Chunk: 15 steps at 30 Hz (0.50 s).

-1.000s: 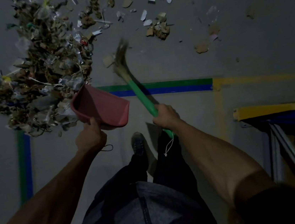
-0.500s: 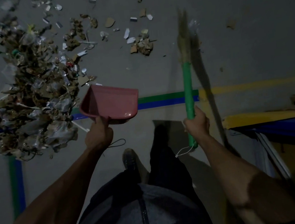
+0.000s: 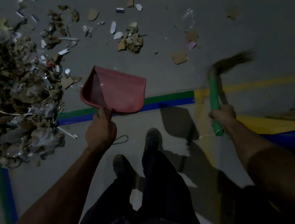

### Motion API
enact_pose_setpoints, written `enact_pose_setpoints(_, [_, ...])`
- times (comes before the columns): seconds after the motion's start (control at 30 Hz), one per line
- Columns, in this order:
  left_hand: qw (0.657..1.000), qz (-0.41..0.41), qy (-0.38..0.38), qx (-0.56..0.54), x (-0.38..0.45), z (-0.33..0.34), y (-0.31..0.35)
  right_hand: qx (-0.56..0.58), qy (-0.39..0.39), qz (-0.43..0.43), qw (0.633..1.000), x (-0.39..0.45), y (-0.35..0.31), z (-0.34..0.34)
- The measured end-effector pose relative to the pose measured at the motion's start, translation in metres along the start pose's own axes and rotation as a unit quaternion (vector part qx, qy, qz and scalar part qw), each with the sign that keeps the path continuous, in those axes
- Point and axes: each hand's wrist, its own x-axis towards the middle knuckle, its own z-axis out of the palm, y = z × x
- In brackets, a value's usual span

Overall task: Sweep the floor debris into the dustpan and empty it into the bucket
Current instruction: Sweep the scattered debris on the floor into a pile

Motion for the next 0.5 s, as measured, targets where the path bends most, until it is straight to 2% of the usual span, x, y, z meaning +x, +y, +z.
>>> enact_pose_setpoints(0.13, [1.000,-0.018,-0.010,0.003,0.005,0.005,-0.007,-0.130,-0.057,-0.112,0.984,-0.009,-0.032,0.030])
enact_pose_setpoints(0.3, [0.999,-0.050,-0.015,-0.012,0.003,0.010,-0.026,-0.279,-0.117,-0.222,0.927,-0.028,-0.065,0.075])
enact_pose_setpoints(0.5, [0.994,-0.106,-0.006,-0.038,-0.007,0.019,-0.050,-0.336,-0.188,-0.349,0.854,-0.060,-0.105,0.139])
